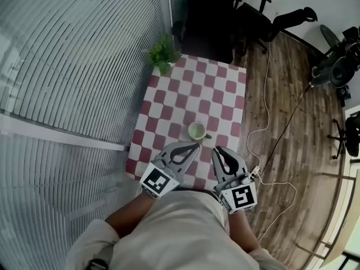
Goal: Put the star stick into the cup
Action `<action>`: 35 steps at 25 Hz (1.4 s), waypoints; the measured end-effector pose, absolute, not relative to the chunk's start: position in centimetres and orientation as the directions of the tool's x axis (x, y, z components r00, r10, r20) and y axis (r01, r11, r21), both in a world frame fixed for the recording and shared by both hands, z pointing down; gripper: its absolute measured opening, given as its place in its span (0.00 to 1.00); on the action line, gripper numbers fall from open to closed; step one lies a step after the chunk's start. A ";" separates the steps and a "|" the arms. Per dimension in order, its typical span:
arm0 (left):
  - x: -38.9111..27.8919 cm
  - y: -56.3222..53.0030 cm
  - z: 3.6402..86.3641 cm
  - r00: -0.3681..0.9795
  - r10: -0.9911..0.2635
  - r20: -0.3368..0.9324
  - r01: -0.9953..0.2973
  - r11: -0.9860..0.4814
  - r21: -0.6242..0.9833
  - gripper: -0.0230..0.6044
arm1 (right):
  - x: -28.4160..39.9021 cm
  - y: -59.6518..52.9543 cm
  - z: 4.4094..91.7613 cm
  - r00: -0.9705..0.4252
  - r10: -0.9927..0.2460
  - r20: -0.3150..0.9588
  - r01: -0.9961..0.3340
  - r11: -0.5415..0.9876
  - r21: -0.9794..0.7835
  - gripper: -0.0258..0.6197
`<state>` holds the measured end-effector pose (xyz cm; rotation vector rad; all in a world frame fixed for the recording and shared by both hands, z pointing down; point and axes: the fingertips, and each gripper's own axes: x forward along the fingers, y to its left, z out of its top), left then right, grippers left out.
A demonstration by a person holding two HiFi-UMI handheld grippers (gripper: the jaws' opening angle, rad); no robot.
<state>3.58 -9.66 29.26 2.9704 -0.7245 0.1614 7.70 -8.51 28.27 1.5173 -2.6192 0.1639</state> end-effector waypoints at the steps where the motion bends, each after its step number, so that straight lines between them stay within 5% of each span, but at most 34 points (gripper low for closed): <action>1: 3.6 -9.6 28.6 0.884 -0.454 0.110 -0.462 -0.885 0.057 0.09 | 7.4 -8.5 27.6 -0.495 -0.857 0.144 -0.867 0.496 -0.031 0.13; 35: 4.1 -7.9 20.1 0.900 -0.435 0.019 -0.435 -0.900 -0.010 0.09 | 6.7 -7.0 17.9 -0.464 -0.886 0.010 -0.886 0.464 0.013 0.09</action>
